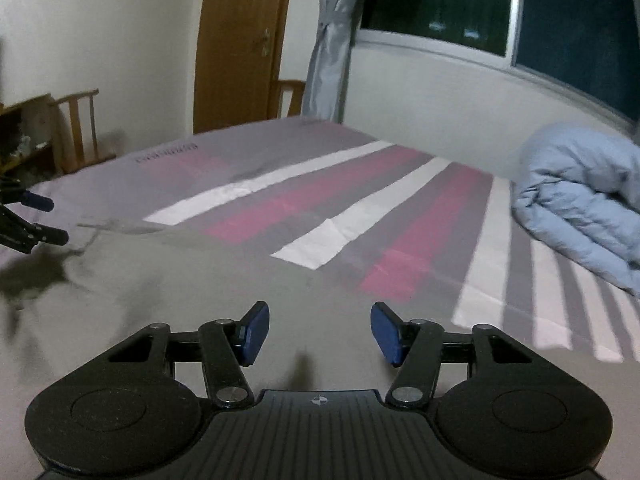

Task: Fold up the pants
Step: 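Reach both grippers down to the grey sweatpants' waistband and leg ends, then grasp the waistband with the left gripper while the right gripper grasps the leg hem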

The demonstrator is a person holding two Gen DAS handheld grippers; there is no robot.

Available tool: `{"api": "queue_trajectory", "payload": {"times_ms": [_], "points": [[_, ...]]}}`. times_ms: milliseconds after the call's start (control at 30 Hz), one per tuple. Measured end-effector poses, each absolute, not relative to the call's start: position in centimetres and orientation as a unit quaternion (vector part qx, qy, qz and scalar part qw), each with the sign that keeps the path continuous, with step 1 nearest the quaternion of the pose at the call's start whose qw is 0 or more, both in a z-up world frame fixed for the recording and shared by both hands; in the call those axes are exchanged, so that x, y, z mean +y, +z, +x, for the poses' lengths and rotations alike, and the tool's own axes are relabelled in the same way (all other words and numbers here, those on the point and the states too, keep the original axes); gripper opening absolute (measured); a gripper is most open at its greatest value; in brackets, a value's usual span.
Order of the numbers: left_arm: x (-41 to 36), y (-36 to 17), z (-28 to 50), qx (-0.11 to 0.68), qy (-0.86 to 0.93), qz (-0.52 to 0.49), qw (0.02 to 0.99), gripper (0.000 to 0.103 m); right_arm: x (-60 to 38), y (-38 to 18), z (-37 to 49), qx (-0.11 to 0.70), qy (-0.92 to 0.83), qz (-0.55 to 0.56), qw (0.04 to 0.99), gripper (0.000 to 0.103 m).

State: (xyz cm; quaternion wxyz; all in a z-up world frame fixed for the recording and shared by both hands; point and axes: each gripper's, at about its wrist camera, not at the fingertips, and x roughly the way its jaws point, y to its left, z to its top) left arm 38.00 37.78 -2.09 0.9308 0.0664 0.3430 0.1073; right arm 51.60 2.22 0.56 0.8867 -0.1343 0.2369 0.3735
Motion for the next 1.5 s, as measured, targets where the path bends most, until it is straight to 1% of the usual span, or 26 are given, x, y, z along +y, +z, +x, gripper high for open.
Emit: {"api": "queue_trajectory", "payload": {"times_ms": [167,333,400,467,567,633,667,700,733,767,800,867,1000,1133,1333,1500], "points": [[39.8,-3.1,41.8,0.371,0.075,0.076,0.922,0.071,5.4,-1.4,56.6,0.243,0.387,-0.148,0.877,0.058],[41.2,-4.1,44.4,0.384,0.049,0.061,0.92,0.073,6.6,-3.2,60.1,0.271,0.4,-0.171,0.859,0.058],[41.3,-4.5,44.4,0.387,0.034,0.056,0.92,0.07,6.6,-3.4,61.0,0.277,0.406,-0.182,0.852,0.058],[41.9,-4.6,44.6,0.387,0.017,0.038,0.921,0.064,6.4,-3.6,62.0,0.286,0.416,-0.188,0.843,0.058],[43.0,-4.8,44.5,0.384,-0.008,-0.003,0.923,0.047,6.3,-4.3,63.5,0.31,0.42,-0.201,0.829,0.058],[43.1,-4.8,44.6,0.383,-0.019,-0.013,0.923,0.032,6.3,-4.8,64.0,0.326,0.429,-0.202,0.818,0.058],[43.1,-4.8,44.6,0.384,-0.025,-0.015,0.923,0.029,6.3,-5.0,64.0,0.328,0.432,-0.207,0.814,0.056],[43.0,-4.7,44.8,0.385,-0.028,-0.014,0.922,0.024,6.3,-5.2,64.1,0.333,0.435,-0.206,0.811,0.053],[42.8,-4.6,44.9,0.386,-0.029,-0.008,0.922,0.019,6.4,-5.3,64.1,0.338,0.44,-0.205,0.806,0.041],[42.6,-4.6,45.0,0.384,-0.032,-0.005,0.923,0.017,6.5,-5.5,64.0,0.342,0.446,-0.205,0.801,0.015],[42.4,-4.6,45.1,0.383,-0.031,0.001,0.923,0.015,6.7,-5.5,63.8,0.342,0.451,-0.208,0.798,0.008],[42.1,-4.5,45.0,0.378,-0.024,0.004,0.926,0.013,6.9,-5.5,62.9,0.326,0.443,-0.227,0.804,0.006],[42.0,-4.0,44.2,0.361,-0.015,-0.002,0.932,0.011,5.9,-3.5,60.9,0.296,0.432,-0.213,0.825,0.005],[41.8,-1.4,42.2,0.317,-0.014,-0.011,0.948,0.011,4.7,-0.6,57.7,0.269,0.425,-0.216,0.837,0.005],[40.3,2.9,37.2,0.252,-0.049,0.015,0.966,0.011,1.1,3.2,50.5,0.239,0.425,-0.221,0.845,0.005],[37.7,4.5,32.1,0.224,-0.076,0.05,0.97,0.011,-1.7,4.3,43.1,0.223,0.425,-0.221,0.849,0.005]]}}
